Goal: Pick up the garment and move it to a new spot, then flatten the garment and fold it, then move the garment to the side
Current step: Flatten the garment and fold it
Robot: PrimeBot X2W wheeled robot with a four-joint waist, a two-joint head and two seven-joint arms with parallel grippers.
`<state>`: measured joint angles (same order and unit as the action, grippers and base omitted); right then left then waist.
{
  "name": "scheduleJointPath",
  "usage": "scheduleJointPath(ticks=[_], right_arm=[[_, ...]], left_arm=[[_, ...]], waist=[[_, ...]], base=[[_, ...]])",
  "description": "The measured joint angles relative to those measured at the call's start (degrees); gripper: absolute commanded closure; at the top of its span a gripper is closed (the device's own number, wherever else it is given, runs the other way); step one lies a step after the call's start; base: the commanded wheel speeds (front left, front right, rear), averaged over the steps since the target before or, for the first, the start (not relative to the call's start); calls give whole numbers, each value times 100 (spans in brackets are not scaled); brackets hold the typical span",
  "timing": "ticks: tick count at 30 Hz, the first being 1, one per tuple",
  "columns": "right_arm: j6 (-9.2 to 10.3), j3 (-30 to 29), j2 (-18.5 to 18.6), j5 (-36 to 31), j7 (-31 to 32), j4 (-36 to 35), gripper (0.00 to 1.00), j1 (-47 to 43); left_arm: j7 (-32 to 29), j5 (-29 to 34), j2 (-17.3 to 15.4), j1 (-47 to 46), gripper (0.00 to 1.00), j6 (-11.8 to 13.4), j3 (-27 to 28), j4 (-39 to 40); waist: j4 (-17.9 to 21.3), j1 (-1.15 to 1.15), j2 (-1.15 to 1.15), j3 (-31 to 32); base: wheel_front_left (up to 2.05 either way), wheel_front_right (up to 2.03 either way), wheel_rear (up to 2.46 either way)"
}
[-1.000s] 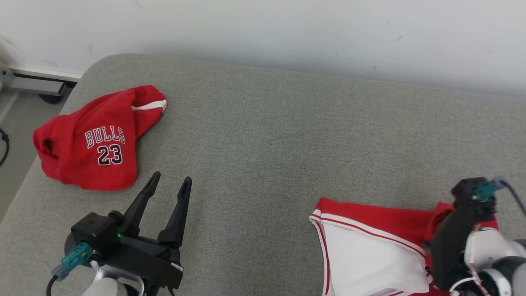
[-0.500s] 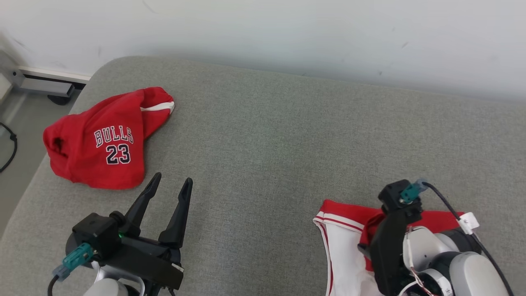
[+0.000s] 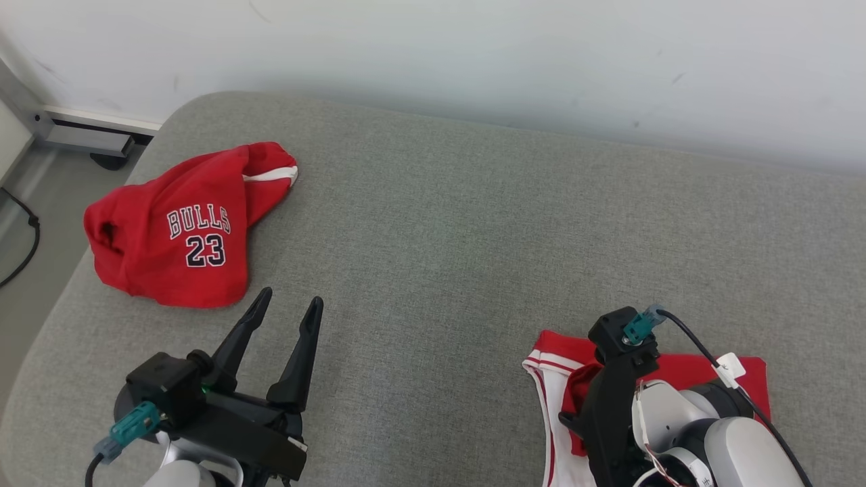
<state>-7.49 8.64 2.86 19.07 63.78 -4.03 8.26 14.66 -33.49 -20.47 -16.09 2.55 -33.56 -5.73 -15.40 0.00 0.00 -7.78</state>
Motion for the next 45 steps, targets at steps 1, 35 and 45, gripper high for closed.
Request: scheduleJointPath(ticks=[1,35,45], right_arm=[[0,-4,-1,-4,-51,48,100,19],[-4,-259,-3,-656,-3100,-732,0,548],[-5,-948,570,-548,-4692,-1053,0,-584]], left_arm=[[0,0,2,-3,0,-4,-13,-2],[-25,-7,-148,-36,0,148,-58,138],[2,16,-170,64,0,294,135,382]], waist=[[-12,0,0,2],[70,0,-1,104],[165,0,0,132]], base=[[0,0,0],[0,0,0],[0,0,0]])
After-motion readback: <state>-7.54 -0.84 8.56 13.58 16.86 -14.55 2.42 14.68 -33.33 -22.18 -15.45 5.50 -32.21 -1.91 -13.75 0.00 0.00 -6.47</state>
